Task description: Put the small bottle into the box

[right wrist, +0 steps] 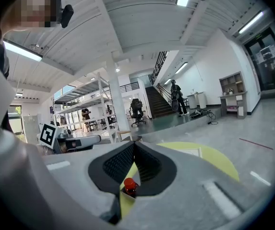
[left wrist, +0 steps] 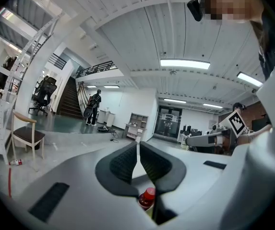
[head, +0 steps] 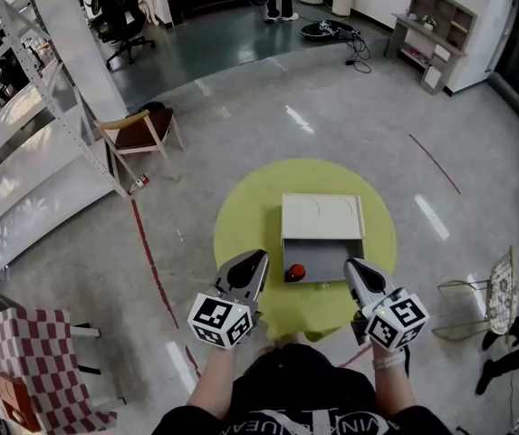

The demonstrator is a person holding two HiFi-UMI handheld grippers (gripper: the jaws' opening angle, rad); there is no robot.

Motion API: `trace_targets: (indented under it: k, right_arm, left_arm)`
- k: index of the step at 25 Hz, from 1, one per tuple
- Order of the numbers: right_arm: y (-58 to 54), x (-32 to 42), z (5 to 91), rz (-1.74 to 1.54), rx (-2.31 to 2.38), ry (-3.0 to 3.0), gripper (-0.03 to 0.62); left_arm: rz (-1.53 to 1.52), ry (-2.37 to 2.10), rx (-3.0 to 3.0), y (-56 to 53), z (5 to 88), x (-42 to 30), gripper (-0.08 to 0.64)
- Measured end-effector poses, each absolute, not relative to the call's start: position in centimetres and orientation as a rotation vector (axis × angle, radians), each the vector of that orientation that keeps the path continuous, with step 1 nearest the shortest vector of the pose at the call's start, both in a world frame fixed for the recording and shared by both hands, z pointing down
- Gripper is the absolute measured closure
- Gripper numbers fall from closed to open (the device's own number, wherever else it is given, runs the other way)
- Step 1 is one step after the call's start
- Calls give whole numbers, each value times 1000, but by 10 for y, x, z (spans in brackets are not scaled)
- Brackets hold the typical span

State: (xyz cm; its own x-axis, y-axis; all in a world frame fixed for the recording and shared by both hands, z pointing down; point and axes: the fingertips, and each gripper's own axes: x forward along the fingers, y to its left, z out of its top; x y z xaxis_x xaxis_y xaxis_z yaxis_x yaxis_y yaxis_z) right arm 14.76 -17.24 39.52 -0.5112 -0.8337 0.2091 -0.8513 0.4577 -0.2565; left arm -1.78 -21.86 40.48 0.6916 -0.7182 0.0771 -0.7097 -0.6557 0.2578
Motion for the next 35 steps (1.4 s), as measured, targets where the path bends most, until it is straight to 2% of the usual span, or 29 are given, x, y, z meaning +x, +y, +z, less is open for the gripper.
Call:
trace_targets:
  k: [35]
  right_arm:
    - [-172,152,402,533,1534,-2621,586]
  left_arm:
    - [-18,-1099,2619,-218,417,-11,535]
